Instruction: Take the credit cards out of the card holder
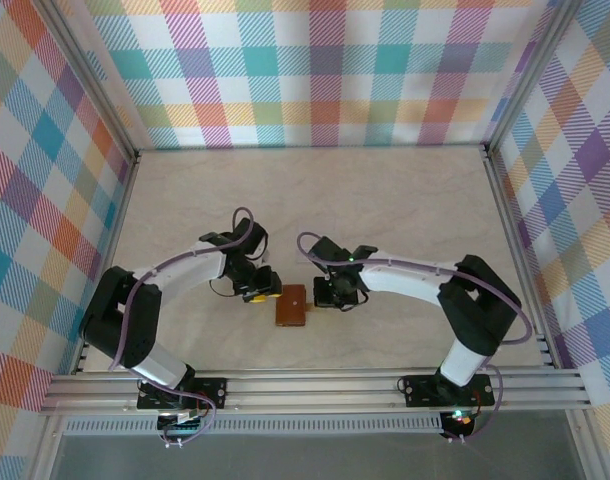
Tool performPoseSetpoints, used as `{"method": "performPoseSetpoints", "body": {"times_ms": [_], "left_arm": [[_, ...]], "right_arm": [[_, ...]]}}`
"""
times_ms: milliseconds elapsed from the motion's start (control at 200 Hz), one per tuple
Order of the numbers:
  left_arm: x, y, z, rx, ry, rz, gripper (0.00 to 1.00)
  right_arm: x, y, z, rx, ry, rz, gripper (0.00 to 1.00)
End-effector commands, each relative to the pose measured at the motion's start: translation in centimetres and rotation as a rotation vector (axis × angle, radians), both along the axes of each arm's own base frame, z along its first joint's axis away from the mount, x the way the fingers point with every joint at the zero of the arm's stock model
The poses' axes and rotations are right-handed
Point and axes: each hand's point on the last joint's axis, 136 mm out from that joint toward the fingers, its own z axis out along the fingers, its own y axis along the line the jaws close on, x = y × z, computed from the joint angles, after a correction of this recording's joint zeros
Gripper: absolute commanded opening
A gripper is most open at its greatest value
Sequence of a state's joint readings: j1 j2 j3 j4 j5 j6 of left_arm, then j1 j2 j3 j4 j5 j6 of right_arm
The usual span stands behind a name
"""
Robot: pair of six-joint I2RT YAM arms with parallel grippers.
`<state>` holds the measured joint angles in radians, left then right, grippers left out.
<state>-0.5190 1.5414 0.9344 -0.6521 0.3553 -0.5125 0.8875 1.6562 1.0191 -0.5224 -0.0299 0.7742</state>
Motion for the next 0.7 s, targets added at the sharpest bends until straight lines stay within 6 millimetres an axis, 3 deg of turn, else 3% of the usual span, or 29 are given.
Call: {"method": "performPoseSetpoints", "body": {"times_ms": [0, 145, 395, 695], "left_arm": [[-0.2, -1.2, 1.7, -0.051, -0.008, 0.024, 0.48], [0.0, -2.2, 2.8, -0.114, -0.033, 0.024, 0.59], [-0.3, -2.1, 3.5, -0.104, -0.046, 0.026, 0.7], [-0.4, -2.9, 3.3, -0.164, -0.052, 0.05, 0.72]], "right_arm": [[0.6, 2.5, 3.0, 0.181, -0.048, 0.01, 0.07], [0.3, 3.8, 4.7, 0.274, -0.045, 0.037, 0.07], [-0.3, 4.3, 7.4, 0.378, -0.061, 0.032, 0.06], [-0.8, 3.6, 7.7, 0.382, -0.06, 0.021, 0.05]]}}
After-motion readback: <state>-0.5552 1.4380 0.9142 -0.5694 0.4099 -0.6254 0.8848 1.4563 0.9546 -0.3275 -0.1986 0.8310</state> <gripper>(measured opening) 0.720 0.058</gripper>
